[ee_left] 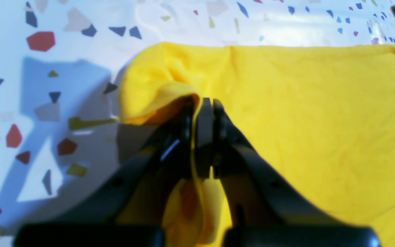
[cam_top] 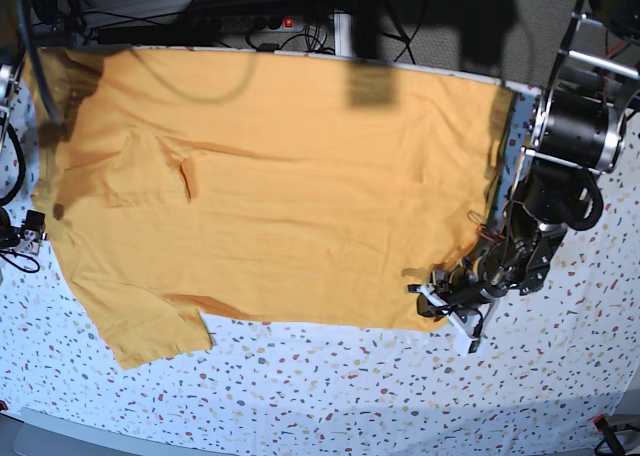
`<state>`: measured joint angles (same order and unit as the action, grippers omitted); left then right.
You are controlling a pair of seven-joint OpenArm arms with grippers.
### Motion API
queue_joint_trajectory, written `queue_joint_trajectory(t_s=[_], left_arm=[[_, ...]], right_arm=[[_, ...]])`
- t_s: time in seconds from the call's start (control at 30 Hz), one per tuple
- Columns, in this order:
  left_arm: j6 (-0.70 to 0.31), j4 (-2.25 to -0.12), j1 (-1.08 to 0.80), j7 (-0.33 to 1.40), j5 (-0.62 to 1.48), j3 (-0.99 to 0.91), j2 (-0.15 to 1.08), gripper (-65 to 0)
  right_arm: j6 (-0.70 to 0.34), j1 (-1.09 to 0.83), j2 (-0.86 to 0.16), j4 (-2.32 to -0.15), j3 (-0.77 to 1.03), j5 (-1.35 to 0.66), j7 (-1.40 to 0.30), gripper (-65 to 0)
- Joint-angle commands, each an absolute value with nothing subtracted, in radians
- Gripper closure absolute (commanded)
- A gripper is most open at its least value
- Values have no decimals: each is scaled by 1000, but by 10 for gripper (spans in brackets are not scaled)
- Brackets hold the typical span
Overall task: Fold the T-shirt properly
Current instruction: 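Lower the right gripper and pinch the shirt edge beside the sleeve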
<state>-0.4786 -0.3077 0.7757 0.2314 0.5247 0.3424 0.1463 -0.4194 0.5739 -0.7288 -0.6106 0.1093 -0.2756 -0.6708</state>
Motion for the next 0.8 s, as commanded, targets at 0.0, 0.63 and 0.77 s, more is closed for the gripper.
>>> queue_joint_trajectory(t_s=[0.0, 0.63, 0.77], left_arm=[[-487, -323, 814, 209, 542, 341, 147, 0], [-487, -323, 814, 208, 543, 341, 147, 0], [-487, -323, 814, 210, 542, 341, 147, 0]], right_arm=[[-406, 601, -756, -619, 112, -300, -648, -475], [-457, 607, -651, -420, 112, -321, -379, -472], [-456, 607, -629, -421, 112, -311, -379, -472]])
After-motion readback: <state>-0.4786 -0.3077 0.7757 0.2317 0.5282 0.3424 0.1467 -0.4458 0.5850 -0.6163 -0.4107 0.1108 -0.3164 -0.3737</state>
